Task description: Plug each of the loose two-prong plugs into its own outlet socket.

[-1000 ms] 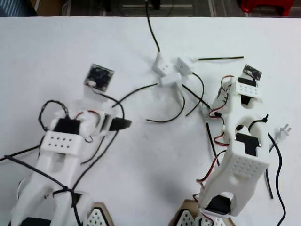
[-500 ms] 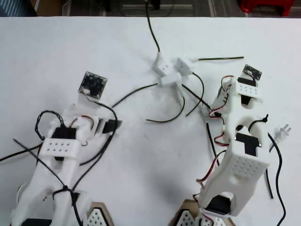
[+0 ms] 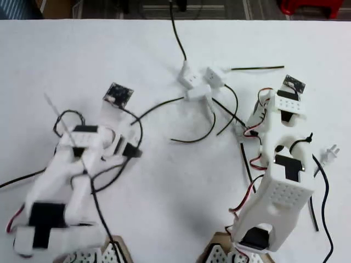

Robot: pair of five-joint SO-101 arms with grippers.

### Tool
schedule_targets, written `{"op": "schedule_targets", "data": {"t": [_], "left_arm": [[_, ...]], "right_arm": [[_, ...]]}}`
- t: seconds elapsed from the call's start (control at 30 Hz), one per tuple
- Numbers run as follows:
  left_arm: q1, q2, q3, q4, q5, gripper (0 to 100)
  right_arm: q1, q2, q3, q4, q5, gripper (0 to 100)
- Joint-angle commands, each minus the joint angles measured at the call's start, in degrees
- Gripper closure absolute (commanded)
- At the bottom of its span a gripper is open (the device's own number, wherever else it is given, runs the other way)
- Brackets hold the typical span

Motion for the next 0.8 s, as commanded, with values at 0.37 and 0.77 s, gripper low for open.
{"op": "schedule_targets", "data": {"t": [0.37, 0.77], "left_arm": [[-1.27, 2.95, -6.86, 1.23, 0.09, 62], [-12.09, 2.95, -9.41, -2.02, -0.53, 62]], "right_arm": [[-1.19, -0.66, -0.35, -1.45, 0.62, 73.3], [-1.19, -0.66, -0.35, -1.45, 0.62, 73.3]]}}
